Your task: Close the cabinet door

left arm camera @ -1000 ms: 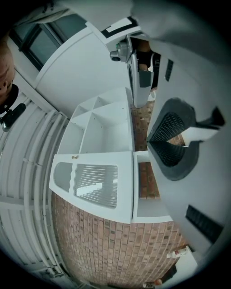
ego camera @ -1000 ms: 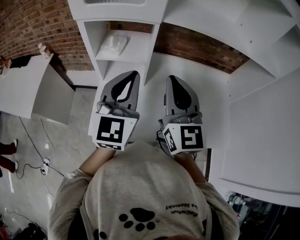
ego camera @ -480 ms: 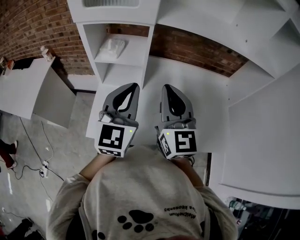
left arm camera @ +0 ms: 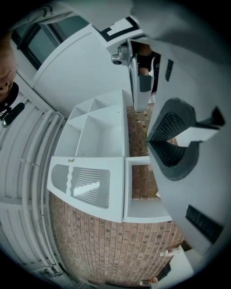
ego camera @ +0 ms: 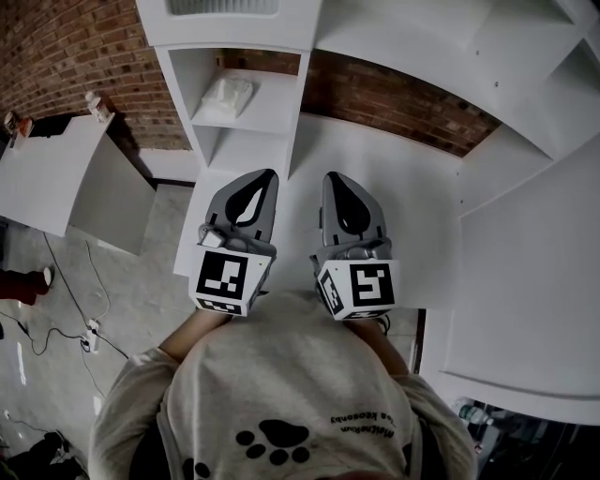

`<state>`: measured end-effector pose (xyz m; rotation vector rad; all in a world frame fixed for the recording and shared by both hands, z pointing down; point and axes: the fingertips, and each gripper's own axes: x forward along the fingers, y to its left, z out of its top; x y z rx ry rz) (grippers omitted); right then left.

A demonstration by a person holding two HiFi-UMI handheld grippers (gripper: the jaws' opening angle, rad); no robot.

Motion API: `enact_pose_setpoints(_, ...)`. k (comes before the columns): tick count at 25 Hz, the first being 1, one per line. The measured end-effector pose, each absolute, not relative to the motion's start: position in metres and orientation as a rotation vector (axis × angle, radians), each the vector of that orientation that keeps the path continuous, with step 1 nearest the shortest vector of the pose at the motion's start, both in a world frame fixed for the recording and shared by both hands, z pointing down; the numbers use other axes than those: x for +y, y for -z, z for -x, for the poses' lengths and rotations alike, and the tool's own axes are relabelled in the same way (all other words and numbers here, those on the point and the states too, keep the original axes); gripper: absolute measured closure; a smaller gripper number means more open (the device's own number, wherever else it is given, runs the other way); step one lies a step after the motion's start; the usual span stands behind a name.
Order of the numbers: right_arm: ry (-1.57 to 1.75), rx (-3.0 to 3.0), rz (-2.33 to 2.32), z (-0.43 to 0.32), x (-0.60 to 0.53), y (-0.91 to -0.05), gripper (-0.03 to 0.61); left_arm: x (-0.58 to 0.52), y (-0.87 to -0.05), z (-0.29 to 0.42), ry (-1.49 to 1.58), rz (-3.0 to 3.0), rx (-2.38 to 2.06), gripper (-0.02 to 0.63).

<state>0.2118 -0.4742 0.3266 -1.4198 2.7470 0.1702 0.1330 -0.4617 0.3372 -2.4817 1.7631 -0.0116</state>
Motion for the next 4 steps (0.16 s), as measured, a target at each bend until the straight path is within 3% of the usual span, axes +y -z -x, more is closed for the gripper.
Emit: enact_pose_setpoints(4, -0.181, 2.751, 1.415, -0.2111, -0.4787, -0.3241, 0.569, -0.4645, -0.3356, -0.1322, 0.006, 2.479, 1.768, 0.604)
